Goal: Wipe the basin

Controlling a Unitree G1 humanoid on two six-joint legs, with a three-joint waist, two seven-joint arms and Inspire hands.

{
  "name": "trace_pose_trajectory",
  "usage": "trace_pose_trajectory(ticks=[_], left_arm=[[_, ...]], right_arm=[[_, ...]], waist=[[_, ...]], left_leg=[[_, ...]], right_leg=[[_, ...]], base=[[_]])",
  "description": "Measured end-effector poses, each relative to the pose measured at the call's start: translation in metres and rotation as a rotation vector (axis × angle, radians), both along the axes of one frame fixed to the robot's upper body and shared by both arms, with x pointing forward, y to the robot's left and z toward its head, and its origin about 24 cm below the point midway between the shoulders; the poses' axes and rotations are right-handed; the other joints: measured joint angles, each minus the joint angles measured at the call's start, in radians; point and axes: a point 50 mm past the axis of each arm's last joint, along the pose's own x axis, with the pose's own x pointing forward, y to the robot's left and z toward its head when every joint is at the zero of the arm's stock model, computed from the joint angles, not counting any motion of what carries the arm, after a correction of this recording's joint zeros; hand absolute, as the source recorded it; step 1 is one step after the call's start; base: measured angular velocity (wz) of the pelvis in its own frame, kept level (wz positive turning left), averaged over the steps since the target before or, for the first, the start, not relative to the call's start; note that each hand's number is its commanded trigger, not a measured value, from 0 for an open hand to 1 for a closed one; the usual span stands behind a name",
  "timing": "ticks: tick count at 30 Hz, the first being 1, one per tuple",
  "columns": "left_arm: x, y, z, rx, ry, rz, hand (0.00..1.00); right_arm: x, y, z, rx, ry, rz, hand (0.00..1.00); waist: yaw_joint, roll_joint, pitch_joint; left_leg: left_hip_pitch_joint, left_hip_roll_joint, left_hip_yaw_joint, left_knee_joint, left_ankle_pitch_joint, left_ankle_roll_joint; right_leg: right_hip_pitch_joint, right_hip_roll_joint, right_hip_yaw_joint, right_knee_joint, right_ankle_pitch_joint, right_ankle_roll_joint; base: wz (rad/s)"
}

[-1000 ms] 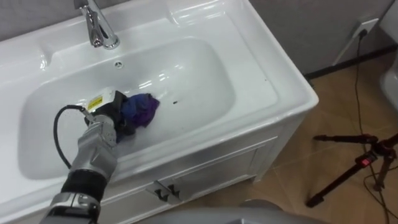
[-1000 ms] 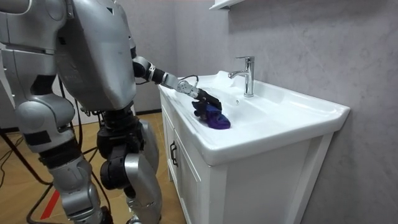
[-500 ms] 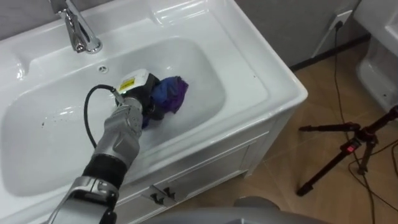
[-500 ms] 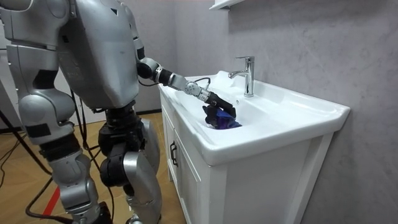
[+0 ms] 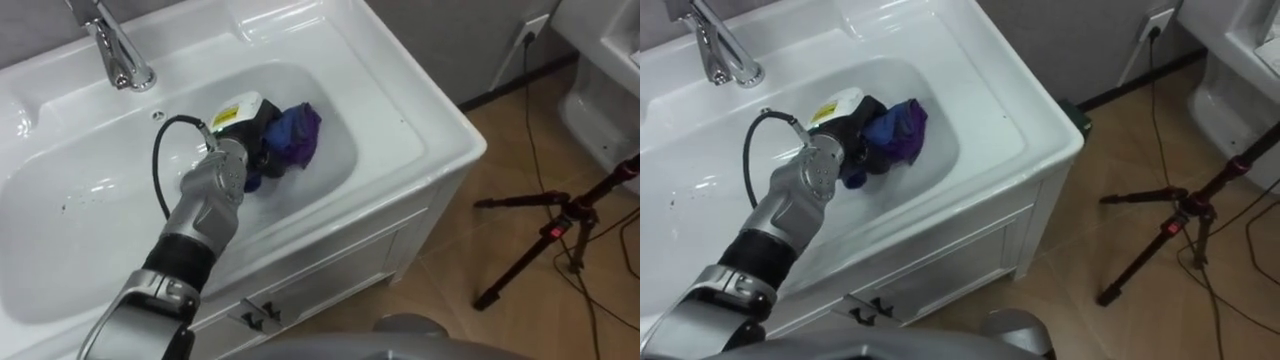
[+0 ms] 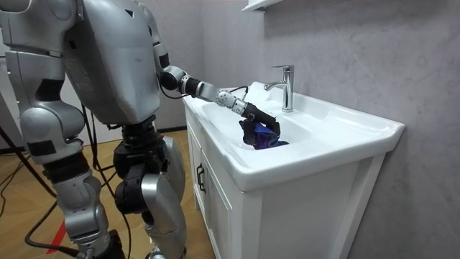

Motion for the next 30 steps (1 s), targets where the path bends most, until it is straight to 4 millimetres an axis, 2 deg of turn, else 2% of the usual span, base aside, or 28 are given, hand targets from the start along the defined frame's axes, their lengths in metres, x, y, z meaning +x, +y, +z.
trace_pose_trajectory(ticks=[5,11,12,16,20,25,27,29,30], left_arm=[[0.001,0.001,0.001,0.001,-0.006,0.0,1.0],[0.003,0.0,0.005,0.0,-0.025,-0.001,1.0],[0.003,0.001,0.006,0.002,-0.025,-0.001,1.0],[0.002,0.007,0.002,0.013,-0.014,0.019,1.0],[-0.002,0.025,-0.01,0.029,0.031,0.091,1.0],[-0.011,0.057,-0.024,0.056,0.101,0.201,1.0],[-0.019,0.075,-0.032,0.125,0.128,0.227,1.0],[-0.027,0.091,-0.036,0.188,0.148,0.249,1.0],[-0.029,0.095,-0.037,0.206,0.152,0.257,1.0]], right_arm=[[0.0,0.0,0.0,-0.001,0.0,0.001,0.0],[0.0,0.0,0.0,-0.002,-0.001,-0.001,0.0],[0.0,-0.001,0.0,-0.003,-0.003,-0.001,0.0],[-0.004,-0.001,0.0,-0.007,0.001,-0.018,0.0],[-0.006,-0.003,0.002,-0.013,-0.017,-0.056,0.0],[-0.012,-0.009,0.004,-0.046,-0.025,-0.125,0.0],[-0.018,-0.013,0.005,-0.06,-0.021,-0.169,0.0],[-0.021,-0.017,0.006,-0.082,-0.026,-0.2,0.0],[-0.022,-0.019,0.006,-0.09,-0.028,-0.205,0.0]], waist=[[-0.015,0.002,0.0002],[-0.016,0.003,0.0002],[-0.016,-0.002,0.0032],[-0.013,-0.002,0.0038],[-0.009,0.0,0.0033],[0.019,0.004,0.0003],[0.033,0.008,-0.0024],[0.036,0.011,-0.0082],[0.038,0.01,-0.008]], left_leg=[[0.0,-0.001,0.001,0.0,-0.003,0.002],[-0.003,-0.002,0.003,0.001,-0.003,0.002],[-0.002,-0.002,0.008,0.001,-0.003,0.002],[0.007,0.002,0.033,0.001,-0.003,0.002],[0.006,0.004,0.043,0.019,-0.008,0.007],[0.011,0.014,0.059,0.021,-0.013,0.004],[0.026,0.02,0.067,0.019,-0.025,-0.009],[0.03,0.023,0.057,0.021,-0.026,-0.008],[0.031,0.023,0.056,0.02,-0.026,-0.008]], right_leg=[[-0.002,0.0,0.005,0.0,0.002,0.003],[-0.009,0.0,0.015,0.003,0.003,0.005],[-0.01,0.001,0.016,0.004,0.003,0.005],[-0.005,0.004,0.027,0.005,0.004,0.004],[-0.008,0.014,0.052,0.005,0.005,0.001],[-0.016,0.02,0.068,0.016,0.006,-0.009],[-0.005,0.034,0.072,0.012,0.007,-0.014],[0.007,0.039,0.07,0.0,0.01,-0.017],[0.008,0.039,0.069,0.0,0.01,-0.017]], base=[[0.0],[-0.03],[-0.03],[-0.09],[-0.19],[-0.21],[-0.09],[-0.01],[0.08]])
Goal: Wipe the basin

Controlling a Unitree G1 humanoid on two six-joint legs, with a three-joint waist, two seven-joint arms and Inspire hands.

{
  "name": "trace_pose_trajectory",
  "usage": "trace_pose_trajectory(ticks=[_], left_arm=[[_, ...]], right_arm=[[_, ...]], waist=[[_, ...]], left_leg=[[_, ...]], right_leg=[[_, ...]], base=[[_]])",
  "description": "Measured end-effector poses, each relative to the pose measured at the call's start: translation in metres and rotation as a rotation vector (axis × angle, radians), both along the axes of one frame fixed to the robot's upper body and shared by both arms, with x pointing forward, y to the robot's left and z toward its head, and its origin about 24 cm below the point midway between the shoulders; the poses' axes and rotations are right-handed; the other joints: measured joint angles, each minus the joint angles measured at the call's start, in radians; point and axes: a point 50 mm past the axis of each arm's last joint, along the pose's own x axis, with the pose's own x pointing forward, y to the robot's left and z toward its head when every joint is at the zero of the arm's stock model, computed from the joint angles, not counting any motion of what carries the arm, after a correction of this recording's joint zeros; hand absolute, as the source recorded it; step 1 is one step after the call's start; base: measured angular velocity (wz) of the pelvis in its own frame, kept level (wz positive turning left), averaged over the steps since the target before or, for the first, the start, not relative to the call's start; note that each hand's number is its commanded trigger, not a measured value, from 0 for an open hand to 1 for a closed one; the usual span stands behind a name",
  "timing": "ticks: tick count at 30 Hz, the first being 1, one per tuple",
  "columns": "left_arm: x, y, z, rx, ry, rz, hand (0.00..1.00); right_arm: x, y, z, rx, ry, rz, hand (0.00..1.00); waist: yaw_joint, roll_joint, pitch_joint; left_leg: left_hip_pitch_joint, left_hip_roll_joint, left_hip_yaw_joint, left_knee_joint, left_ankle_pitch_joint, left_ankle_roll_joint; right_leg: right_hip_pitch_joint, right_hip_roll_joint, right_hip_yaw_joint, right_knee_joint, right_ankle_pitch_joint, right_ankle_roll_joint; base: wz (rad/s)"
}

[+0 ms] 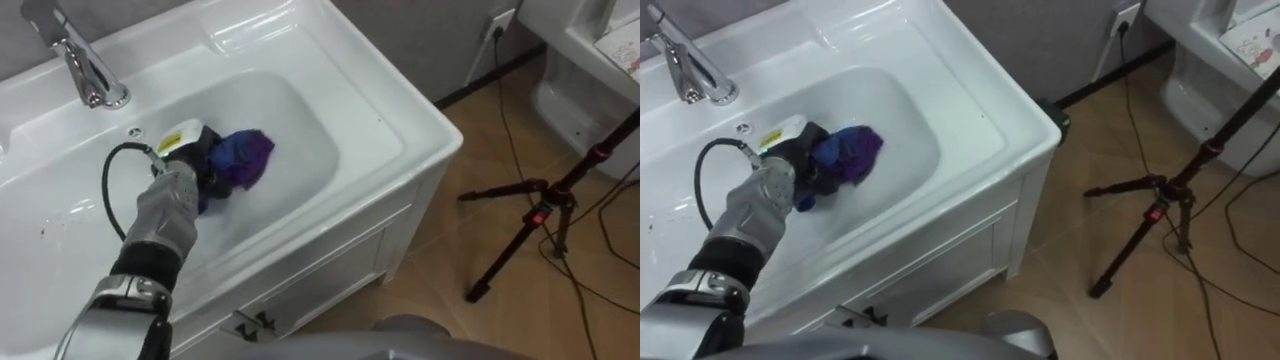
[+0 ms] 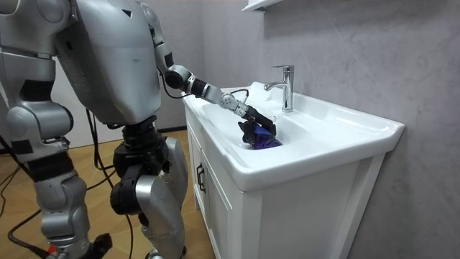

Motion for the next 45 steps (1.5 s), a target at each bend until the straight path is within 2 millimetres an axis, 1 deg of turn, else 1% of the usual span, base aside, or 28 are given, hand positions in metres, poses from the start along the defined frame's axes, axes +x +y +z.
trace_pose_trajectory(ticks=[2,3,4,5,6,8,10,12,17,19,20,21,22,24,26,29,30,31,32,35,36,37,38,39,41,43,44,45], left_arm=[[-0.011,0.017,-0.004,0.084,0.036,0.02,1.0],[-0.014,0.022,-0.005,0.105,0.048,0.025,1.0],[-0.02,0.03,-0.007,0.128,0.058,0.044,1.0],[-0.025,0.036,-0.007,0.16,0.061,0.052,1.0],[-0.03,0.041,-0.008,0.196,0.07,0.048,1.0],[-0.037,0.048,-0.01,0.239,0.088,0.048,1.0],[-0.042,0.055,-0.01,0.269,0.106,0.061,1.0],[-0.046,0.063,-0.01,0.286,0.12,0.083,1.0],[-0.052,0.072,-0.009,0.331,0.142,0.079,1.0],[-0.053,0.075,-0.007,0.372,0.156,0.062,1.0],[-0.053,0.078,-0.006,0.385,0.162,0.059,1.0],[-0.053,0.079,-0.006,0.391,0.164,0.058,1.0],[-0.054,0.082,-0.005,0.41,0.172,0.051,1.0],[-0.055,0.083,-0.004,0.421,0.186,0.044,1.0],[-0.056,0.085,-0.004,0.446,0.208,0.028,1.0],[-0.058,0.09,-0.002,0.486,0.224,0.017,1.0],[-0.058,0.091,0.0,0.495,0.223,0.017,1.0],[-0.057,0.092,0.001,0.497,0.22,0.017,1.0],[-0.055,0.092,0.004,0.501,0.207,0.015,1.0],[-0.05,0.096,0.012,0.518,0.183,0.016,1.0],[-0.05,0.097,0.014,0.521,0.178,0.02,1.0],[-0.049,0.099,0.017,0.529,0.171,0.024,1.0],[-0.046,0.1,0.021,0.539,0.154,0.027,1.0],[-0.045,0.101,0.023,0.553,0.148,0.024,1.0],[-0.039,0.107,0.038,0.612,0.109,0.019,1.0],[-0.033,0.115,0.053,0.658,0.073,0.021,1.0],[-0.032,0.123,0.063,0.696,0.061,0.035,1.0],[-0.032,0.131,0.072,0.735,0.054,0.057,1.0]], right_arm=[[-0.005,-0.004,0.001,-0.017,0.007,-0.014,0.0],[-0.007,-0.005,0.002,-0.019,0.009,-0.017,0.0],[-0.006,-0.005,0.002,-0.023,0.006,-0.019,0.0],[-0.008,-0.006,0.002,-0.025,0.008,-0.027,0.0],[-0.008,-0.007,0.003,-0.032,0.007,-0.039,0.0],[-0.009,-0.009,0.003,-0.046,0.007,-0.039,0.0],[-0.007,-0.01,0.003,-0.056,0.0,-0.036,0.0],[-0.006,-0.01,0.003,-0.056,-0.003,-0.036,0.0],[-0.006,-0.011,0.004,-0.061,0.002,-0.027,0.0],[-0.007,-0.012,0.004,-0.068,0.007,-0.02,0.0],[-0.008,-0.014,0.005,-0.074,0.011,-0.02,0.0],[-0.008,-0.014,0.005,-0.077,0.014,-0.027,0.0],[-0.008,-0.016,0.005,-0.081,0.014,-0.032,0.0],[-0.006,-0.018,0.006,-0.089,0.009,-0.029,0.0],[-0.003,-0.021,0.007,-0.101,0.003,-0.014,0.0],[0.0,-0.024,0.008,-0.119,-0.006,-0.018,0.0],[0.001,-0.025,0.009,-0.127,-0.012,-0.031,0.0],[0.001,-0.026,0.009,-0.131,-0.012,-0.031,0.0],[0.002,-0.028,0.01,-0.138,-0.009,-0.032,0.0],[0.011,-0.031,0.011,-0.153,-0.025,-0.03,0.0],[0.011,-0.031,0.011,-0.156,-0.024,-0.031,0.0],[0.015,-0.031,0.011,-0.161,-0.032,-0.03,0.0],[0.016,-0.032,0.011,-0.165,-0.034,-0.03,0.0],[0.016,-0.032,0.011,-0.166,-0.035,-0.032,0.0],[0.015,-0.034,0.012,-0.173,-0.039,-0.05,0.0],[0.015,-0.037,0.013,-0.182,-0.044,-0.059,0.0],[0.016,-0.039,0.014,-0.187,-0.049,-0.056,0.0],[0.016,-0.042,0.015,-0.193,-0.052,-0.054,0.0]], waist=[[0.017,-0.001,0.0004],[0.027,-0.001,-0.0006],[0.039,0.002,-0.0052],[0.049,0.001,-0.0068],[0.057,0.004,-0.0088],[0.061,0.007,-0.0113],[0.067,0.012,-0.0118],[0.084,0.019,-0.0115],[0.089,0.03,-0.0098],[0.096,0.037,-0.0086],[0.102,0.04,-0.0079],[0.104,0.041,-0.0085],[0.107,0.043,-0.0112],[0.109,0.046,-0.0123],[0.109,0.053,-0.0146],[0.111,0.057,-0.0173],[0.111,0.06,-0.0163],[0.11,0.057,-0.0182],[0.112,0.061,-0.0184],[0.114,0.067,-0.0184],[0.115,0.069,-0.0181],[0.124,0.072,-0.0185],[0.139,0.076,-0.0165],[0.146,0.076,-0.0163],[0.161,0.078,-0.0146],[0.167,0.081,-0.0132],[0.168,0.083,-0.0122],[0.168,0.092,-0.0101]], left_leg=[[0.008,0.001,0.004,-0.002,0.0,0.0],[0.011,0.002,0.007,-0.002,0.0,0.0],[0.011,0.005,0.015,0.0,-0.001,-0.001],[0.011,0.007,0.016,0.0,-0.001,-0.001],[0.013,0.012,0.017,0.0,-0.001,-0.001],[0.014,0.013,0.02,0.0,-0.001,-0.002],[0.014,0.013,0.021,0.0,-0.001,-0.003],[0.013,0.014,0.021,0.0,-0.001,-0.003],[-0.001,0.016,0.018,0.015,-0.001,-0.002],[-0.007,0.016,0.011,0.016,-0.001,-0.002],[-0.009,0.015,-0.007,0.016,-0.001,-0.002],[-0.011,0.015,-0.01,0.017,-0.001,-0.002],[-0.012,0.015,-0.013,0.017,-0.001,-0.002],[-0.012,0.015,-0.019,0.017,-0.001,-0.002],[-0.013,0.015,-0.023,0.023,-0.001,-0.002],[-0.032,0.018,-0.036,0.056,-0.001,-0.002],[-0.045,0.02,-0.046,0.071,-0.002,-0.002],[-0.054,0.02,-0.052,0.081,-0.002,-0.002],[-0.065,0.021,-0.06,0.087,-0.002,-0.002],[-0.084,0.024,-0.06,0.078,-0.001,-0.002],[-0.087,0.025,-0.06,0.077,-0.001,-0.002],[-0.09,0.026,-0.061,0.08,-0.001,-0.002],[-0.091,0.028,-0.06,0.084,-0.001,-0.002],[-0.093,0.028,-0.061,0.086,-0.001,-0.002],[-0.099,0.027,-0.084,0.087,-0.001,-0.002],[-0.109,0.026,-0.093,0.091,-0.001,-0.002],[-0.112,0.025,-0.097,0.095,-0.001,-0.002],[-0.113,0.025,-0.101,0.095,-0.001,-0.002]], right_leg=[[0.006,0.003,0.001,0.0,-0.001,-0.001],[0.007,0.003,0.002,0.0,-0.001,-0.003],[0.008,0.005,0.003,0.0,-0.002,-0.004],[0.008,0.006,0.003,0.0,-0.002,-0.005],[0.01,0.008,0.003,-0.001,-0.002,-0.006],[0.013,0.008,-0.001,-0.003,-0.001,-0.007],[0.013,0.01,-0.002,-0.002,-0.001,-0.009],[0.011,0.012,-0.002,-0.001,0.001,-0.011],[0.006,0.013,-0.001,0.0,-0.001,-0.012],[0.004,0.013,-0.002,0.0,-0.001,-0.013],[0.003,0.013,-0.004,0.0,0.0,-0.014],[0.002,0.013,-0.004,0.0,0.0,-0.014],[0.001,0.013,-0.005,0.0,0.0,-0.015],[0.002,0.014,-0.005,0.0,0.001,-0.017],[0.002,0.014,-0.007,0.001,0.002,-0.019],[0.002,0.012,-0.011,0.001,0.0,-0.022],[0.001,0.009,-0.02,0.0,-0.002,-0.024],[0.0,0.008,-0.025,0.0,-0.002,-0.025],[-0.006,0.007,-0.032,0.0,-0.002,-0.026],[-0.023,0.006,-0.052,0.003,-0.002,-0.029],[-0.026,0.007,-0.055,0.003,-0.002,-0.03],[-0.029,0.008,-0.057,0.003,-0.002,-0.032],[-0.03,0.008,-0.058,0.007,-0.003,-0.035],[-0.03,0.008,-0.06,0.01,-0.005,-0.037],[-0.034,0.007,-0.071,0.019,-0.014,-0.04],[-0.042,0.006,-0.077,0.029,-0.022,-0.041],[-0.045,0.004,-0.083,0.038,-0.028,-0.043],[-0.045,0.003,-0.086,0.041,-0.03,-0.045]], base=[[-0.03],[-0.1],[-0.04],[0.0],[0.03],[0.05],[0.02],[0.0],[0.05],[0.0],[0.0],[0.0],[0.0],[-0.02],[-0.02],[0.02],[0.1],[0.21],[0.26],[0.2],[0.1],[0.0],[0.0],[0.03],[0.22],[0.27],[0.2],[0.17]])
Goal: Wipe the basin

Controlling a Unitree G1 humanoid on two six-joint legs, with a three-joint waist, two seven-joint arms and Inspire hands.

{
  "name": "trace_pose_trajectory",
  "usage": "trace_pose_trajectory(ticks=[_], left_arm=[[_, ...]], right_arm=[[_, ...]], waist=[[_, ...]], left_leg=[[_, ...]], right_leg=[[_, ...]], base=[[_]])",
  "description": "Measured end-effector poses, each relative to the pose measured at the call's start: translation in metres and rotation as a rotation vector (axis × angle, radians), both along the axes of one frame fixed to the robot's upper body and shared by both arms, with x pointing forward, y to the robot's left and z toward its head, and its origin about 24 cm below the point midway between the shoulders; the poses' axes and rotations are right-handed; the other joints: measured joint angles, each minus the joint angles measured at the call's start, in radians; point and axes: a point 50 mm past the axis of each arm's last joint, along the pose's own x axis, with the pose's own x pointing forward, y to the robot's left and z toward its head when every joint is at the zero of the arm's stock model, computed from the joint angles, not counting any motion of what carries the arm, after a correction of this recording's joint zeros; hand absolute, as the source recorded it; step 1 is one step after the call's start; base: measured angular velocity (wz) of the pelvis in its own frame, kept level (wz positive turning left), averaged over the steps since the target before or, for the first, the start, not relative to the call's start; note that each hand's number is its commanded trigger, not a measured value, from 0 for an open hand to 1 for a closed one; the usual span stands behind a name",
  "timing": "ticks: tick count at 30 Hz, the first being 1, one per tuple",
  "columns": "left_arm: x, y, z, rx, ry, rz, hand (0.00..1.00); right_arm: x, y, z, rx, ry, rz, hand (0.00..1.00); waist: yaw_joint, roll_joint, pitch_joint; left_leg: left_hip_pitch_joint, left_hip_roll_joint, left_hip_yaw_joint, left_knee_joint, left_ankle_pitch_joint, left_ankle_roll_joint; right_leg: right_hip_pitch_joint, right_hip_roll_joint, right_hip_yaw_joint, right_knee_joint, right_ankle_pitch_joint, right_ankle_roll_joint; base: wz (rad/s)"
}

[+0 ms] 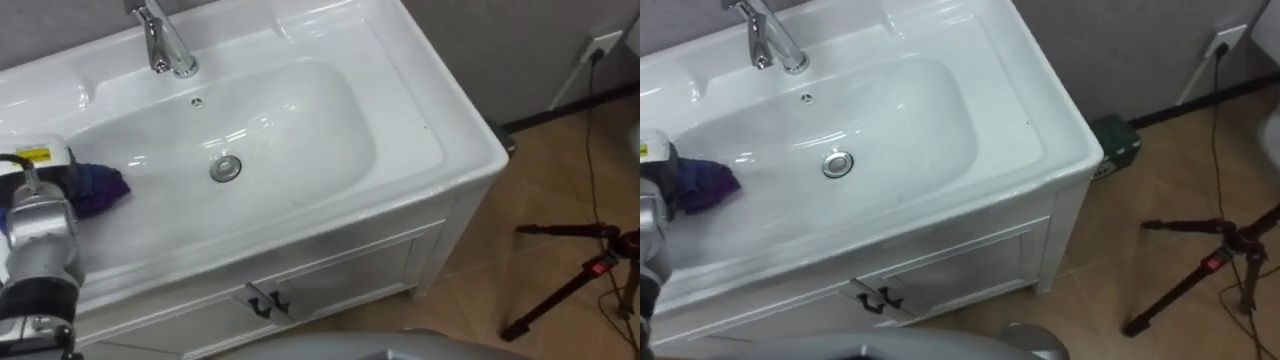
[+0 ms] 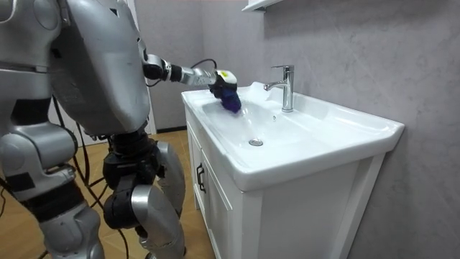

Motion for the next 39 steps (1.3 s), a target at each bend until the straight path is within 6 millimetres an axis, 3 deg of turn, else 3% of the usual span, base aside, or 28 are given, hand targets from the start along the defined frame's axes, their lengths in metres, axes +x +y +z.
trace_pose_trajectory(ticks=[3,4,8,11,16,19,27,29,30,31,32,35,39], left_arm=[[0.004,0.013,0.022,0.079,-0.037,0.014,1.0],[0.004,0.014,0.025,0.089,-0.042,0.015,1.0],[0.007,0.017,0.04,0.129,-0.093,0.028,1.0],[0.008,0.015,0.043,0.135,-0.108,0.027,1.0],[0.013,0.011,0.052,0.162,-0.142,-0.005,1.0],[0.01,0.013,0.058,0.191,-0.192,-0.017,1.0],[-0.042,0.031,0.032,0.268,-0.166,-0.019,1.0],[-0.045,0.028,0.026,0.242,-0.174,-0.037,1.0],[-0.045,0.027,0.024,0.229,-0.185,-0.053,1.0],[-0.045,0.026,0.024,0.228,-0.187,-0.061,1.0],[-0.044,0.025,0.024,0.229,-0.198,-0.081,1.0],[-0.038,0.017,0.027,0.202,-0.269,-0.113,1.0],[-0.033,0.0,0.028,0.1,-0.406,-0.143,1.0]], right_arm=[[0.001,-0.01,0.005,-0.024,-0.008,0.02,0.0],[0.0,-0.012,0.005,-0.028,-0.007,0.021,0.0],[-0.008,-0.016,0.007,-0.033,0.01,0.021,0.0],[-0.01,-0.015,0.006,-0.028,0.01,0.016,0.0],[-0.017,-0.015,0.006,-0.018,-0.009,-0.029,0.0],[-0.019,-0.014,0.006,-0.019,-0.035,-0.055,0.0],[-0.018,-0.013,0.005,-0.026,-0.091,-0.105,0.0],[-0.018,-0.01,0.004,-0.009,-0.107,-0.115,0.0],[-0.018,-0.009,0.004,-0.004,-0.121,-0.129,0.0],[-0.018,-0.01,0.004,-0.004,-0.124,-0.13,0.0],[-0.017,-0.01,0.004,-0.003,-0.13,-0.127,0.0],[-0.018,-0.008,0.004,0.001,-0.136,-0.115,0.0],[-0.024,-0.008,0.003,0.0,-0.122,-0.123,0.0]], waist=[[-0.001,0.015,0.0103],[-0.001,0.017,0.0104],[0.004,0.032,0.0071],[0.001,0.03,0.0074],[0.031,0.026,0.0027],[0.053,0.012,0.0],[0.061,0.018,0.0023],[0.069,0.019,0.0034],[0.073,0.015,0.0091],[0.074,0.016,0.0099],[0.078,0.02,0.0071],[0.071,0.012,0.0109],[0.063,0.014,0.008]], left_leg=[[-0.007,-0.015,-0.029,-0.005,0.007,-0.002],[-0.007,-0.017,-0.029,-0.01,0.007,-0.002],[0.004,-0.036,-0.031,-0.036,0.029,-0.004],[0.001,-0.039,-0.043,-0.04,0.03,-0.004],[-0.017,-0.039,-0.06,-0.027,0.03,-0.004],[-0.02,-0.04,-0.077,-0.024,0.03,-0.004],[-0.014,-0.045,-0.098,-0.03,0.029,-0.004],[-0.012,-0.045,-0.101,-0.025,0.028,-0.004],[-0.013,-0.045,-0.103,-0.024,0.028,-0.003],[-0.013,-0.045,-0.105,-0.024,0.028,-0.003],[-0.013,-0.045,-0.106,-0.026,0.029,-0.003],[-0.015,-0.048,-0.125,-0.03,0.029,-0.003],[-0.015,-0.047,-0.125,-0.044,0.029,-0.003]], right_leg=[[-0.008,-0.016,-0.015,0.021,-0.012,0.004],[-0.01,-0.019,-0.018,0.026,-0.014,0.004],[-0.008,-0.04,-0.031,0.036,-0.023,0.011],[-0.005,-0.047,-0.052,0.036,-0.024,0.013],[-0.01,-0.047,-0.061,0.027,-0.019,0.014],[-0.007,-0.049,-0.069,0.025,-0.016,0.012],[0.01,-0.048,-0.082,0.006,-0.015,0.017],[0.018,-0.047,-0.085,0.0,-0.015,0.019],[0.021,-0.047,-0.088,-0.002,-0.014,0.02],[0.021,-0.047,-0.089,-0.003,-0.014,0.02],[0.022,-0.047,-0.09,-0.005,-0.013,0.021],[0.025,-0.05,-0.106,-0.009,-0.013,0.024],[0.023,-0.048,-0.113,-0.025,-0.008,0.032]], base=[[0.19],[0.25],[0.14],[0.17],[0.06],[0.03],[0.09],[0.08],[0.08],[0.05],[0.04],[0.15],[0.07]])
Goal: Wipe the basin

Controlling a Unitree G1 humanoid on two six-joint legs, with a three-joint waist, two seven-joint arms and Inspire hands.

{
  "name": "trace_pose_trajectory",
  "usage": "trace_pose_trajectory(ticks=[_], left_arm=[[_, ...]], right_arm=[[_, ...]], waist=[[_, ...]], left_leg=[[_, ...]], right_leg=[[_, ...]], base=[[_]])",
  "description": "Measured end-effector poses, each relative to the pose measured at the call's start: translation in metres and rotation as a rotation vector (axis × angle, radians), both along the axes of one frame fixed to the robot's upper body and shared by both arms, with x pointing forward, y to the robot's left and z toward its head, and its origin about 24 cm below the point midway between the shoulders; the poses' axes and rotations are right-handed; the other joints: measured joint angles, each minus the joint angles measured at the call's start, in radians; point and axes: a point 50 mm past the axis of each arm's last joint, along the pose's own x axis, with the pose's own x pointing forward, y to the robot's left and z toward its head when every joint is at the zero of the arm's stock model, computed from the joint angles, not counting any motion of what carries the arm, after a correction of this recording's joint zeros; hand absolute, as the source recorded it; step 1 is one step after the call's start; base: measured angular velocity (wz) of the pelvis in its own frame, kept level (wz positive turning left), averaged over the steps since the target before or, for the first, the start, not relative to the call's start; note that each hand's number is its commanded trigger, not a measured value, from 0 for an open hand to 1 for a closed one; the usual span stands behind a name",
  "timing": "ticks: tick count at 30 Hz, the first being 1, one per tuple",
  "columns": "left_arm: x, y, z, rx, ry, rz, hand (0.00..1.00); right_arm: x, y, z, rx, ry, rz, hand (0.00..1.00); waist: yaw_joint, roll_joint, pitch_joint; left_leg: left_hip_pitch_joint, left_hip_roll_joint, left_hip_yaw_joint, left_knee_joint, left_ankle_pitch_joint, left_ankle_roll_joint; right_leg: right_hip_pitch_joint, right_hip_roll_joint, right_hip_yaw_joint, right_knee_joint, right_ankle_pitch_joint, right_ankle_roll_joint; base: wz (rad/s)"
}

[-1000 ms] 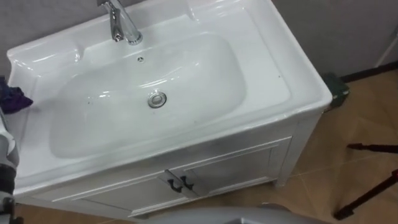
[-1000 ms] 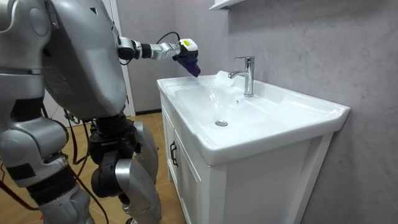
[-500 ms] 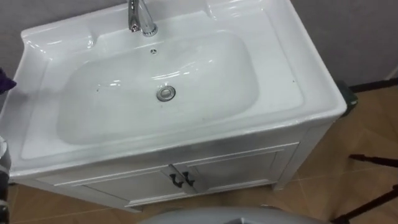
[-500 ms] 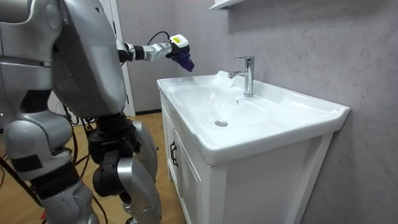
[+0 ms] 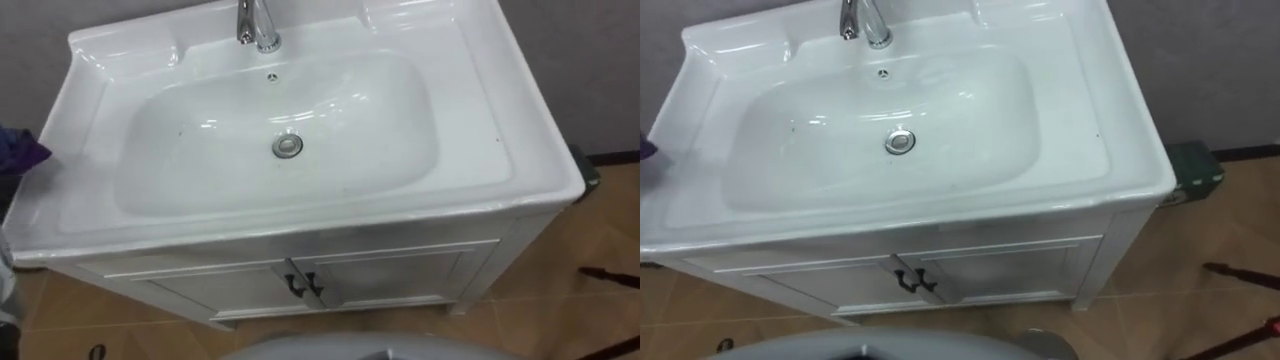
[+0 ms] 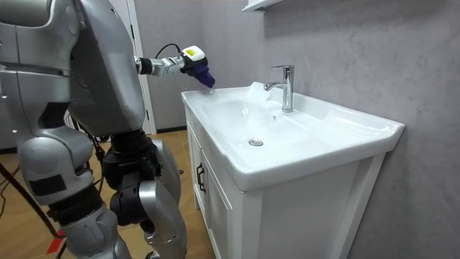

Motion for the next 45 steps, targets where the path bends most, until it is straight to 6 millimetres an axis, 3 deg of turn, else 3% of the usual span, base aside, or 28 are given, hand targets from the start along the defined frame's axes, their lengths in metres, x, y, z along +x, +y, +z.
trace_pose_trajectory(ticks=[4,6,13,20,34,38,45], left_arm=[[0.001,-0.002,-0.002,-0.127,-0.075,0.01,1.0],[0.013,-0.004,0.005,-0.2,-0.152,0.013,1.0],[0.046,-0.018,0.042,-0.2,-0.306,-0.069,1.0],[0.052,-0.042,0.066,-0.21,-0.437,-0.166,1.0],[0.052,-0.042,0.065,-0.219,-0.433,-0.162,1.0],[0.052,-0.042,0.066,-0.219,-0.433,-0.162,1.0],[0.046,-0.038,0.062,-0.22,-0.425,-0.138,1.0]], right_arm=[[-0.002,0.003,-0.001,0.018,0.01,0.007,0.0],[-0.009,0.006,-0.002,0.034,0.041,0.029,0.0],[-0.007,0.013,-0.005,0.066,0.051,0.029,0.0],[-0.004,0.02,-0.008,0.083,0.056,0.059,0.0],[-0.001,0.02,-0.008,0.092,0.071,0.045,0.0],[-0.005,0.02,-0.008,0.093,0.079,0.037,0.0],[-0.008,0.02,-0.008,0.09,0.086,0.031,0.0]], waist=[[-0.042,0.003,-0.0037],[-0.055,0.004,-0.0051],[-0.073,-0.019,0.0046],[-0.068,-0.029,0.0054],[-0.053,-0.03,-0.0028],[-0.028,-0.023,-0.0057],[0.004,-0.015,-0.0036]], left_leg=[[0.005,0.0,0.006,-0.01,0.0,0.0],[0.004,0.0,0.005,-0.006,0.0,0.0],[0.018,0.0,0.004,-0.008,0.0,0.0],[0.03,-0.001,0.003,-0.022,0.0,0.0],[0.03,-0.001,0.005,-0.018,-0.001,0.001],[0.027,-0.001,0.004,-0.017,-0.001,0.001],[0.023,-0.003,-0.006,-0.011,-0.001,0.001]], right_leg=[[0.001,0.0,0.003,0.001,0.007,-0.007],[0.001,0.0,0.005,0.001,0.007,-0.006],[0.005,0.003,0.021,0.003,0.008,-0.006],[0.008,0.005,0.026,0.0,0.009,-0.006],[0.013,0.005,0.026,-0.002,0.009,-0.006],[0.01,0.005,0.027,-0.002,0.009,-0.005],[0.011,0.005,0.027,-0.001,0.008,-0.004]], base=[[-0.03],[0.0],[-0.12],[-0.01],[0.0],[0.01],[0.03]])
